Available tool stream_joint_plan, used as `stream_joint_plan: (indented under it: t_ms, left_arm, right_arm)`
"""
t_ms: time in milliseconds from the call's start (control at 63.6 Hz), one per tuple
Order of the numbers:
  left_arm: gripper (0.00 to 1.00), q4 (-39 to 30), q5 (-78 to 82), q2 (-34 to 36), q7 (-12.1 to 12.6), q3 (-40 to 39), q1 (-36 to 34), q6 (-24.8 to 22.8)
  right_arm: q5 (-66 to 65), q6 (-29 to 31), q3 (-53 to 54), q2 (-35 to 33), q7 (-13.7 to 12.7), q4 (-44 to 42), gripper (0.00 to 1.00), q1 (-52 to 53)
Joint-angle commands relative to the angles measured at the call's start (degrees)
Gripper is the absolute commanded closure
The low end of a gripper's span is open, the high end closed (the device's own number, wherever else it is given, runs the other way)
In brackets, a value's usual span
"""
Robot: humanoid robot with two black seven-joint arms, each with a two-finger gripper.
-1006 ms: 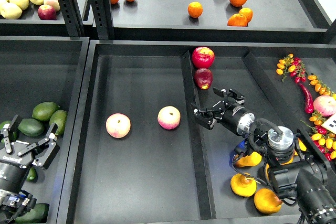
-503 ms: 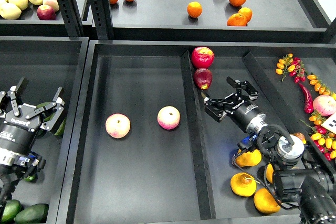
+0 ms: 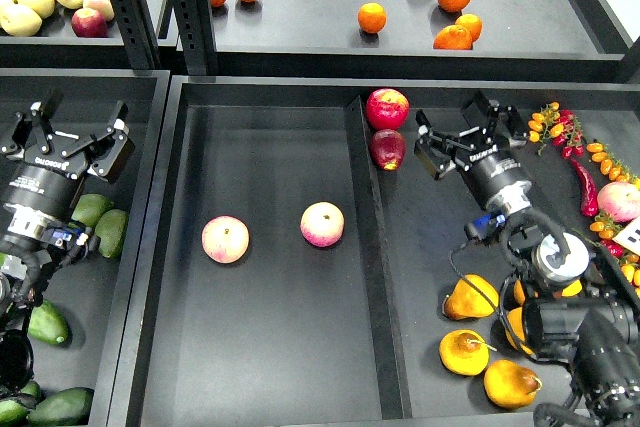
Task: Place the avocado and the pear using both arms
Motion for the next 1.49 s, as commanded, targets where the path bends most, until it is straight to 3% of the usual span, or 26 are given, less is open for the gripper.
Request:
stream_joint_plan:
  t_ms: [0,173,487,786,958,1320,1477]
  left_arm:
    - [0.01,0.53,-0.09,0.00,0.00,-0.02,2.36,-0.13]
    - [0.01,-7.81,-0.18,0.00,0.00,1.21,9.13,0.40]
    - [0.01,-21.97,-0.36,0.00,0.00,1.21,17.04,-0.12]
    - [0.01,-21.97,-0.45,0.00,0.00,-1.69,25.47,-1.93]
    - [0.01,-21.97,-0.45,0.00,0.00,-0.11,25.57,-1.93]
    - [0.01,-21.97,-0.18,0.00,0.00,3.50,23.02,-1.80]
    - [0.01,-21.97,-0.09,0.00,0.00,3.76,20.65,0.31]
  right_arm:
    - [1.79,2.69,-0.30,0.00,0.10,0.10,0.00,-5.15]
    - [10.40,2.79,-0.13,0.00,1.16,13.53,0.00,-16.84]
    - [10.84,2.61,-0.39,0.00,1.25,33.58,0.00,-34.78]
    - [10.49,6.64,-1.61,0.00,1.16,33.94,0.00,-40.49]
    - [10.32,6.39,-5.05,0.00,1.16,34.03,0.00,-40.32]
    - [10.84,-7.32,-4.26,0.00,1.33,34.03,0.00,-30.75]
    - [10.58,-9.08,-4.35,0.00,1.69,34.03,0.00,-27.49]
